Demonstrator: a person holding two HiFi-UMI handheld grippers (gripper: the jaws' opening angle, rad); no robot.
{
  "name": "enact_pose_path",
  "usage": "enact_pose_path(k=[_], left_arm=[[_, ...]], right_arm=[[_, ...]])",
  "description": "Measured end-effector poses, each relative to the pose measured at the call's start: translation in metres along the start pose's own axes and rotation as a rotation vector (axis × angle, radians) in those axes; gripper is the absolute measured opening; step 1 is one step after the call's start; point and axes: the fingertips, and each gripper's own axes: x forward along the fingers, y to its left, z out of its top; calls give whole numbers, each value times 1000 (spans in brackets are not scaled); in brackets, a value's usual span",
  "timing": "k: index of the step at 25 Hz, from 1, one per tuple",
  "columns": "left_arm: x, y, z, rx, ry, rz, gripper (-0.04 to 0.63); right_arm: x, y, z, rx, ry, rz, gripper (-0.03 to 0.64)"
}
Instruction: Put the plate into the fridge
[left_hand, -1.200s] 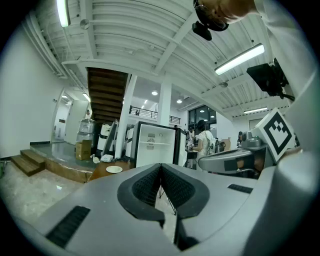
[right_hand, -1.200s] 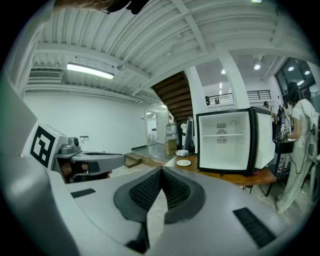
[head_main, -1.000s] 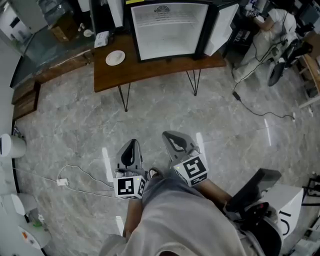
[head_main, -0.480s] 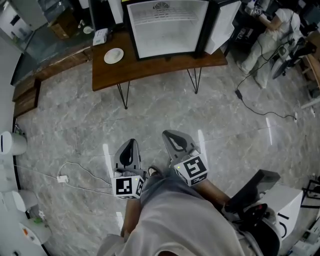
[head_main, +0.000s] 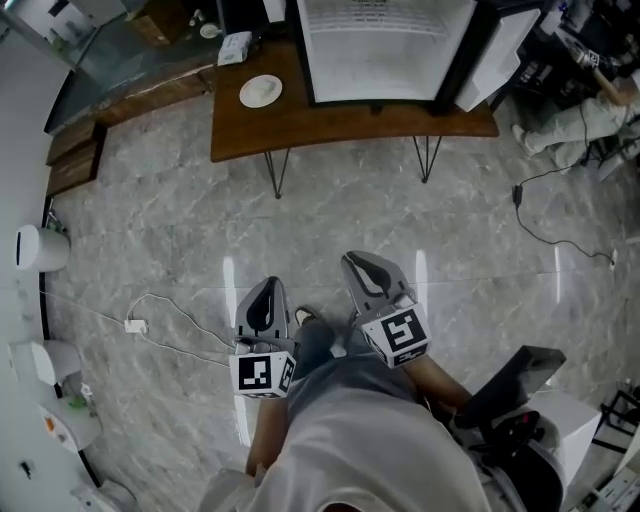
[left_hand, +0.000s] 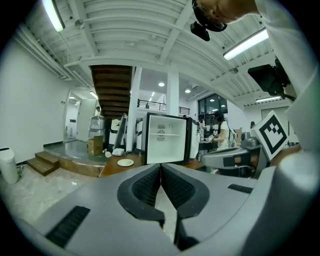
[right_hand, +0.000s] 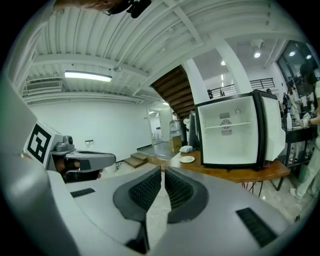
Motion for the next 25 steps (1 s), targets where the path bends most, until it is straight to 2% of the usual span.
enact_pose_path(k=[6, 15, 21, 25], left_arm=[[31, 94, 22, -10, -64, -1, 20], [49, 301, 80, -9, -137, -62, 20], [84, 399, 80, -30, -127, -79, 20], [129, 446, 86, -51, -102, -95, 20]], right_arm=[[93, 31, 33, -28, -42, -41, 18], [268, 134, 103, -79, -25, -106, 18], [360, 145, 114, -66, -14, -155, 18], [423, 138, 124, -61, -2, -176, 18]])
